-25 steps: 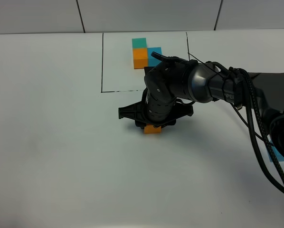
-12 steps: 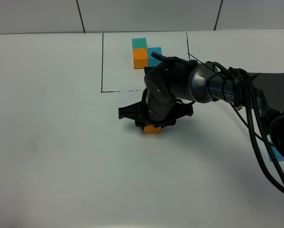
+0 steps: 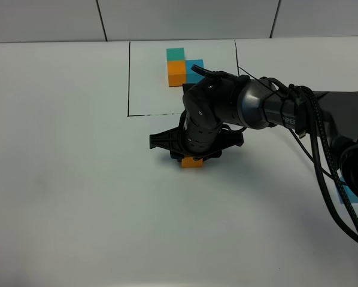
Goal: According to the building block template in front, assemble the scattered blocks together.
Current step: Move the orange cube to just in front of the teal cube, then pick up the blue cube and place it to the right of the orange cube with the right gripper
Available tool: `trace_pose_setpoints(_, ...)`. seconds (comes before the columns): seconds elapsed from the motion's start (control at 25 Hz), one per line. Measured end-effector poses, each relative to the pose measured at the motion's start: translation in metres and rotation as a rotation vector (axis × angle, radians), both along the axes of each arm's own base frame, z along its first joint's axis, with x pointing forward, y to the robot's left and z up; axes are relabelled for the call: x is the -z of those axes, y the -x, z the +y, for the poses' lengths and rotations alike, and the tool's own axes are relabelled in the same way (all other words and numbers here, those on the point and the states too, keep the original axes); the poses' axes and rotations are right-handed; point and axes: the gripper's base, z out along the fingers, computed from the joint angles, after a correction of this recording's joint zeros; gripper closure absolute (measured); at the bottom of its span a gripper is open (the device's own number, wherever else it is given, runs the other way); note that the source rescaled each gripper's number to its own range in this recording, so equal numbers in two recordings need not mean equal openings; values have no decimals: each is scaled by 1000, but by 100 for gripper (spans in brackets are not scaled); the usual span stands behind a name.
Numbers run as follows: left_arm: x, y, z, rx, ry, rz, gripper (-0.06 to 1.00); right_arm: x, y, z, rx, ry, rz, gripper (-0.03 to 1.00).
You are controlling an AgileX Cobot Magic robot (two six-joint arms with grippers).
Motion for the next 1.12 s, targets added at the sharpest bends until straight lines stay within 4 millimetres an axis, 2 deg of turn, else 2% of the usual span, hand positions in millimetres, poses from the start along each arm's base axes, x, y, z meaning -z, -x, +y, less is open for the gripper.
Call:
trace_pose_setpoints(0.36,0,0,0,0,0,0,24,0,0,0,0,-2,0,95)
trace_pose_setpoints(0.44,0,0,0,0,0,0,24,2,0,0,-2,-1,0,91)
trace_pose_setpoints(0.56,0,0,0,0,0,0,24,2,-1,1,0,-11,-9,73)
trace_pose_setpoints(0.8,0,0,0,0,0,0,24,1,-3,1,-12,-12,-25,13)
trace_pose_setpoints(0.84,0,0,0,0,0,0,24,1,-3,1,-19,-9,-27,8)
trace_pose_setpoints(0.92,0,0,0,0,0,0,24,-1,-3,1,-36,1,-31,1)
trace_pose_setpoints(1.12,0,0,0,0,0,0,24,-9,0,-2,-79,16,-27,-3)
